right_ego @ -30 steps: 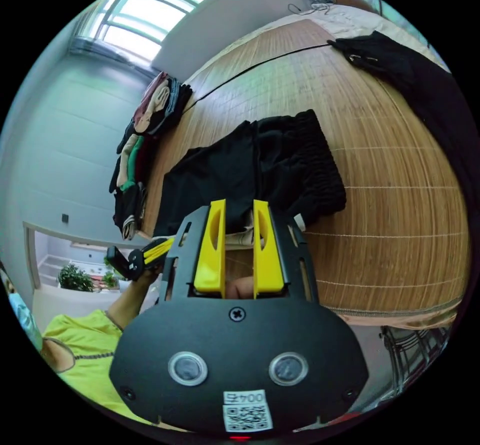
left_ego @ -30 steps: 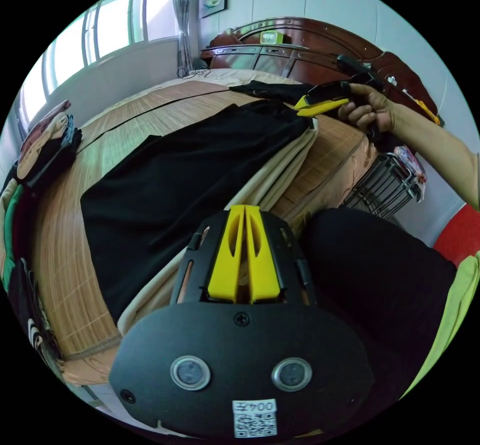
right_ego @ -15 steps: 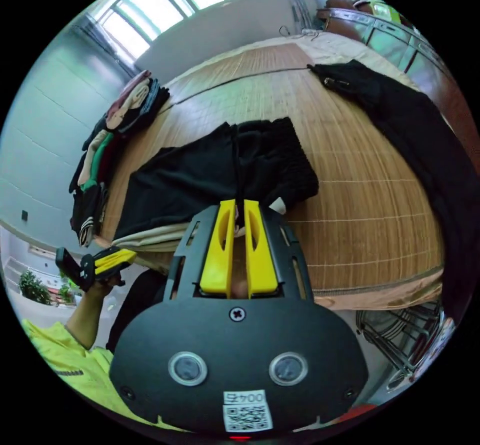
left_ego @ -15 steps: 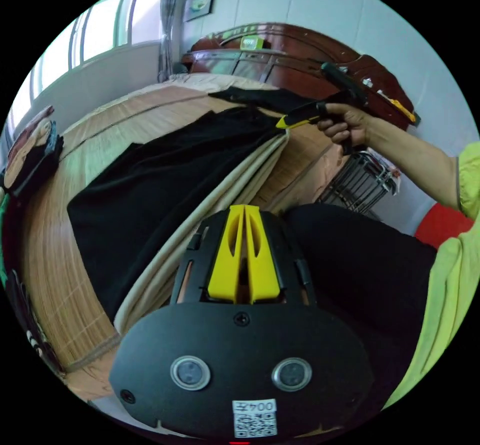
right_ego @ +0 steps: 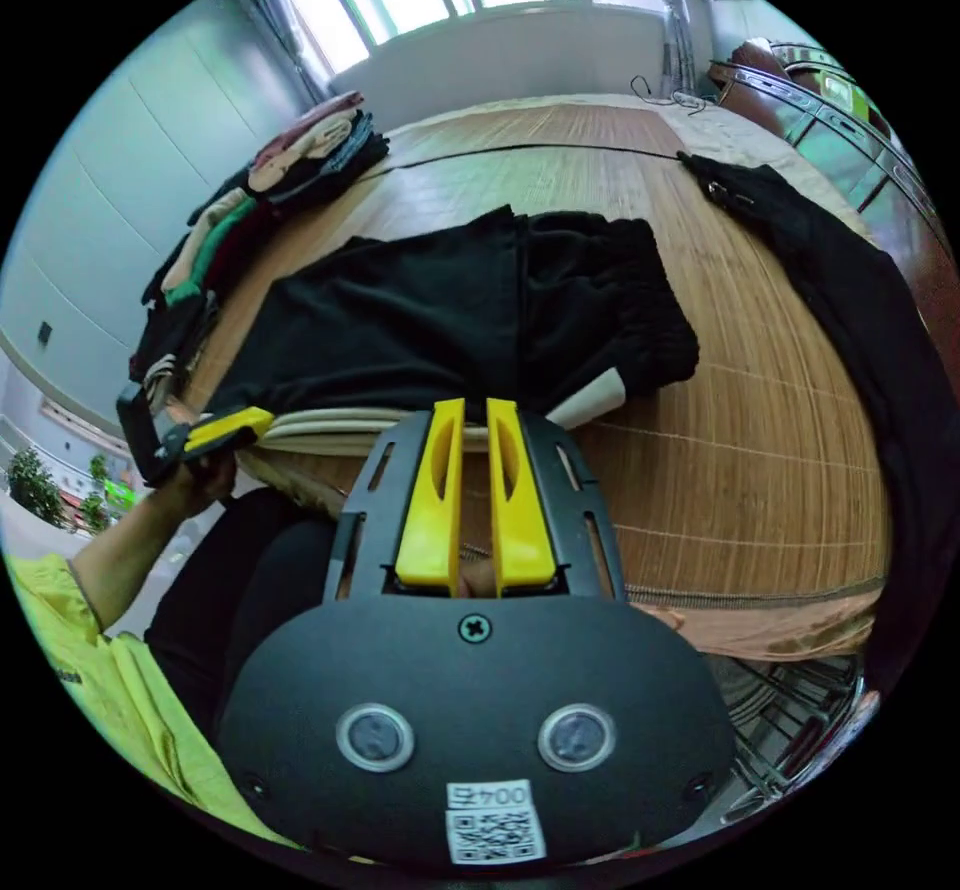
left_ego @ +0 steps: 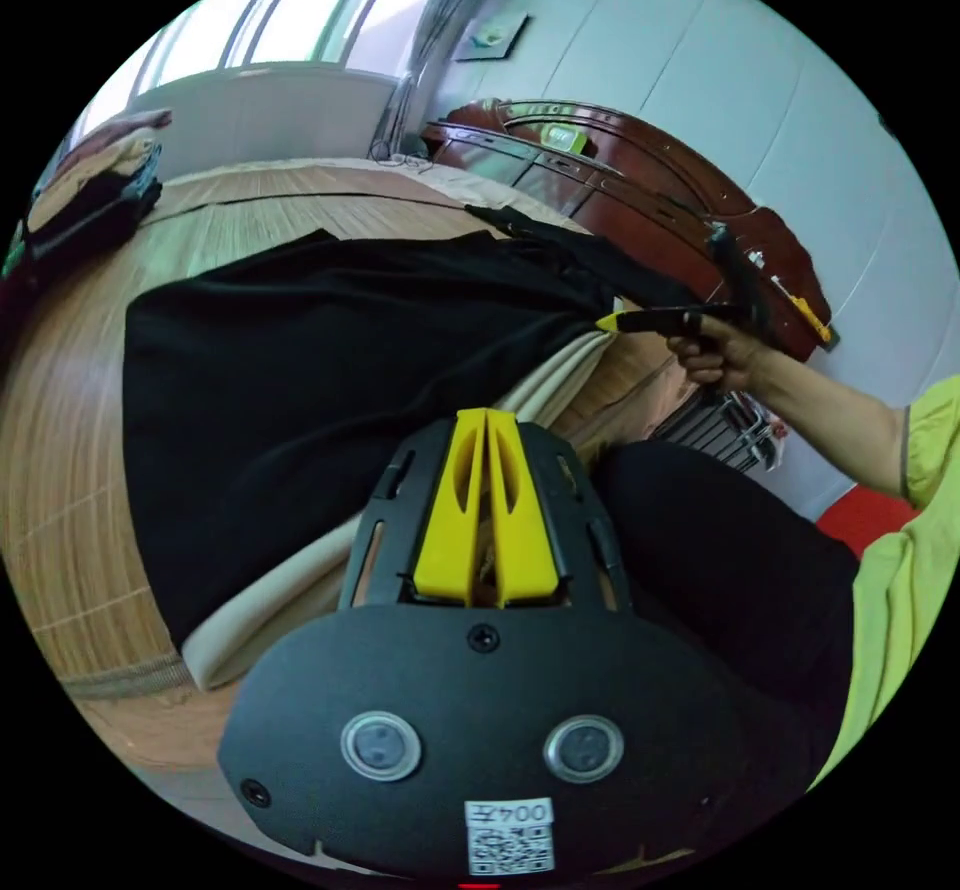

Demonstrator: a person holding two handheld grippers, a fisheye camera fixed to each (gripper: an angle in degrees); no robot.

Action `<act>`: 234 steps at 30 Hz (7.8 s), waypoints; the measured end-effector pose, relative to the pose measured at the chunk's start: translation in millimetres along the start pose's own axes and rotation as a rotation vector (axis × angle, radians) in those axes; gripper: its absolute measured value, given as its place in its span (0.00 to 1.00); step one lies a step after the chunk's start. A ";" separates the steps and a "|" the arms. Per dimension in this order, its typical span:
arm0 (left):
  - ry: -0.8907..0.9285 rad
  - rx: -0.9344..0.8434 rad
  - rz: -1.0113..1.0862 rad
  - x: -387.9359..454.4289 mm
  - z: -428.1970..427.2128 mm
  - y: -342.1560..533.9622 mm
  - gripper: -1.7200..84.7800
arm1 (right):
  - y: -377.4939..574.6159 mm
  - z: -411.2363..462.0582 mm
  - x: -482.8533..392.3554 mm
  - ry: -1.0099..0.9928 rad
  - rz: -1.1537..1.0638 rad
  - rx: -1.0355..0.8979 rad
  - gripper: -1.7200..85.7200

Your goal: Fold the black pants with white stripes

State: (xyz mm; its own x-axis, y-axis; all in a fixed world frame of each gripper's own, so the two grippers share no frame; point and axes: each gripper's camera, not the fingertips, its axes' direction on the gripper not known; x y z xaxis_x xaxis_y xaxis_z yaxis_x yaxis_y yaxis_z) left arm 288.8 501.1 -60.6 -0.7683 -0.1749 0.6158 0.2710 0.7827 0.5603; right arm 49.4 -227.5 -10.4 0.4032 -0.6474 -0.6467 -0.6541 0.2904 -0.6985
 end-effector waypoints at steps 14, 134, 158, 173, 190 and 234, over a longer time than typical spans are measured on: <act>-0.618 0.091 0.268 101.0 23.6 68.3 0.03 | -164.7 17.5 -11.3 0.032 -0.083 -0.049 0.10; -0.757 -0.198 -0.158 197.1 43.8 -129.3 0.02 | 31.5 100.1 -284.7 0.166 -0.076 -0.159 0.03; -0.545 -0.273 -0.377 167.2 16.7 -186.6 0.03 | 172.1 66.1 -117.2 -0.520 0.500 0.063 0.18; -0.390 -0.282 -0.474 137.1 -25.4 -198.8 0.06 | 174.6 60.4 -77.5 -0.472 0.586 -0.082 0.07; -0.092 -0.235 -0.301 162.6 6.5 -223.7 0.21 | 215.5 54.3 -66.5 -0.676 0.624 -0.046 0.15; -0.296 -0.124 0.196 262.8 -35.9 -14.8 0.14 | 162.8 38.5 -357.3 -0.020 -0.419 -0.146 0.03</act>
State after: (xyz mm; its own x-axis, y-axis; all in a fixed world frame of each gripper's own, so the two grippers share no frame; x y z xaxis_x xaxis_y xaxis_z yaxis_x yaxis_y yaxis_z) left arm 103.7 422.1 112.8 -0.8242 0.1660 0.5414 0.4840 0.7027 0.5214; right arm -176.5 78.3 95.2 0.6641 -0.6736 -0.3243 -0.5146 -0.0973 -0.8519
